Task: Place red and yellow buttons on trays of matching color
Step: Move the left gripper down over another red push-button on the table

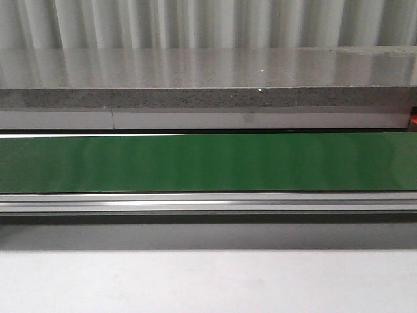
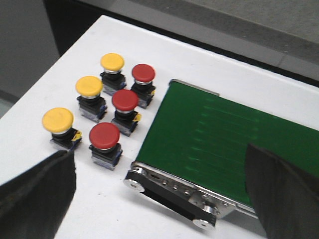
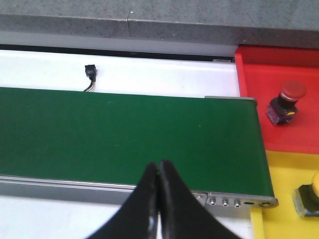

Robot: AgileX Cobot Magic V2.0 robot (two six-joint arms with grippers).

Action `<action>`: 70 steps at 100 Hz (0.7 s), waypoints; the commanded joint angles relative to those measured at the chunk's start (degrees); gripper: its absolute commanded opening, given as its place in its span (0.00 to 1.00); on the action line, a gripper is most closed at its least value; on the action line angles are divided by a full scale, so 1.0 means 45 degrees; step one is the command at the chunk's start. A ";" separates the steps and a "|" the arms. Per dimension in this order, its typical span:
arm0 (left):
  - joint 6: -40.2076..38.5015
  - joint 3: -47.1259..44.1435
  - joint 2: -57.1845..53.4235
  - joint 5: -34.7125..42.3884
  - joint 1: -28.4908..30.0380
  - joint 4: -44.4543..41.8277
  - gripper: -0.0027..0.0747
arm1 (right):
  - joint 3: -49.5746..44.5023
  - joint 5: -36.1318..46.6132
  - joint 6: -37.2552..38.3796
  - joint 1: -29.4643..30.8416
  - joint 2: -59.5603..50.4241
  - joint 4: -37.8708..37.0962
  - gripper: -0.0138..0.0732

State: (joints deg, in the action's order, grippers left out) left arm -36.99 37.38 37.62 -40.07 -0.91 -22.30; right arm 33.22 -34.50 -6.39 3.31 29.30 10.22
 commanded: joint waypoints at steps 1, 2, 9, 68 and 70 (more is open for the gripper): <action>-0.0358 0.0644 0.1004 0.0808 0.0627 -0.0394 0.89 | 0.0334 0.0923 -0.0105 -0.0038 -0.0014 0.0060 0.08; -0.0358 0.0698 0.1092 0.0808 0.0690 -0.0371 0.89 | 0.0334 0.0923 -0.0105 -0.0038 -0.0014 0.0060 0.08; -0.0358 0.0921 0.2004 0.0827 0.1346 -0.0250 0.89 | 0.0334 0.0923 -0.0105 -0.0038 -0.0014 0.0060 0.08; -0.0358 0.2248 0.8536 0.2834 0.3800 0.0636 0.89 | 0.0334 0.0923 -0.0105 -0.0038 -0.0014 0.0060 0.08; -0.0358 0.2274 0.8627 0.2906 0.3800 0.0636 0.89 | 0.0334 0.0923 -0.0105 -0.0038 -0.0014 0.0060 0.08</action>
State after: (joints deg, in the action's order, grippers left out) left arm -38.16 45.53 75.84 -31.42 16.17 -19.37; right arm 33.22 -34.50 -6.39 3.31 29.30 10.22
